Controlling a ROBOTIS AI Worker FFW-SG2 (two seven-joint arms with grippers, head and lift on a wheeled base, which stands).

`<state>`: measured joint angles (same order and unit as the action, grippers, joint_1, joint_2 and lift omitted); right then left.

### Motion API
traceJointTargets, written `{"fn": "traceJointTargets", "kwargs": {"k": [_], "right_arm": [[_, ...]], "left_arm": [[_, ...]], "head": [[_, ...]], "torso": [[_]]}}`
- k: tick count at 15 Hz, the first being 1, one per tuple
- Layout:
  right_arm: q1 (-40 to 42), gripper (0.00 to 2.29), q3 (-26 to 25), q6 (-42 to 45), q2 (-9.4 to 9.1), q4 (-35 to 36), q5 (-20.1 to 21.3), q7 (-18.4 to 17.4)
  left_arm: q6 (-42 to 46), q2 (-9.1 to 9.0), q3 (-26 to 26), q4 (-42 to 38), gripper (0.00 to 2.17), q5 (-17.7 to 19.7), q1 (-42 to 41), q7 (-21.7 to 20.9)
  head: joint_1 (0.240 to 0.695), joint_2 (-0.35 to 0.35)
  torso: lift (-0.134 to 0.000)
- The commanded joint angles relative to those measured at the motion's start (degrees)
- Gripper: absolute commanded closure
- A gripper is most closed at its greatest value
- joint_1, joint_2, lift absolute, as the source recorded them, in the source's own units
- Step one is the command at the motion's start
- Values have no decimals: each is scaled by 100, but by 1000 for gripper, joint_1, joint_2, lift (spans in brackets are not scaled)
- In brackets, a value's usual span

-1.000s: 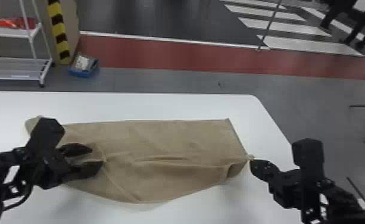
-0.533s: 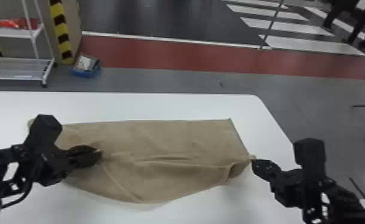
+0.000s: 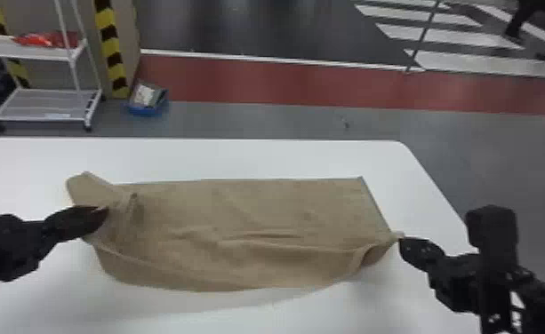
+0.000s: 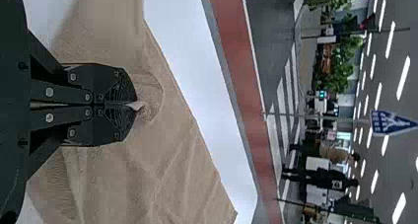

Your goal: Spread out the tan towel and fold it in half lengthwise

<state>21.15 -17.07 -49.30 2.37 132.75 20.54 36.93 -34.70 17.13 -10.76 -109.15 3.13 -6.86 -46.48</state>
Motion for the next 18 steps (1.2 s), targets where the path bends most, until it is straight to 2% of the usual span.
{"fn": "traceJointTargets", "kwargs": {"k": [1,6,8,11,12,13,14,18], "right_arm": [[3,1656,45,-6,0,23,-6,16],[12,1656,72,-6,0,23,11,16],[21,1656,72,-6,18,14,11,16],[29,1656,63,-6,27,32,-6,16],[29,1656,54,-6,35,32,-15,16],[29,1656,54,-23,35,32,-24,16],[29,1656,54,-23,44,32,-24,16],[21,1656,54,-23,44,32,-41,16]], "left_arm": [[-25,80,-603,157,1200,478,-307,25],[63,115,-1491,412,1200,1357,-1045,52],[46,98,-1631,421,1204,1559,-1195,25],[46,72,-1948,518,1183,2333,-1309,131],[63,72,-2036,526,930,2605,-1335,192],[63,72,-2080,518,589,2702,-1362,245],[81,72,-2089,526,444,2702,-1362,245],[134,98,-2080,544,451,2658,-1370,254]], "head": [[695,-114],[695,14],[695,37],[695,59],[695,64],[695,69],[695,75],[695,87]], "torso": [[-123],[-123],[-123],[-123],[-123],[-123],[-123],[-123]]}}
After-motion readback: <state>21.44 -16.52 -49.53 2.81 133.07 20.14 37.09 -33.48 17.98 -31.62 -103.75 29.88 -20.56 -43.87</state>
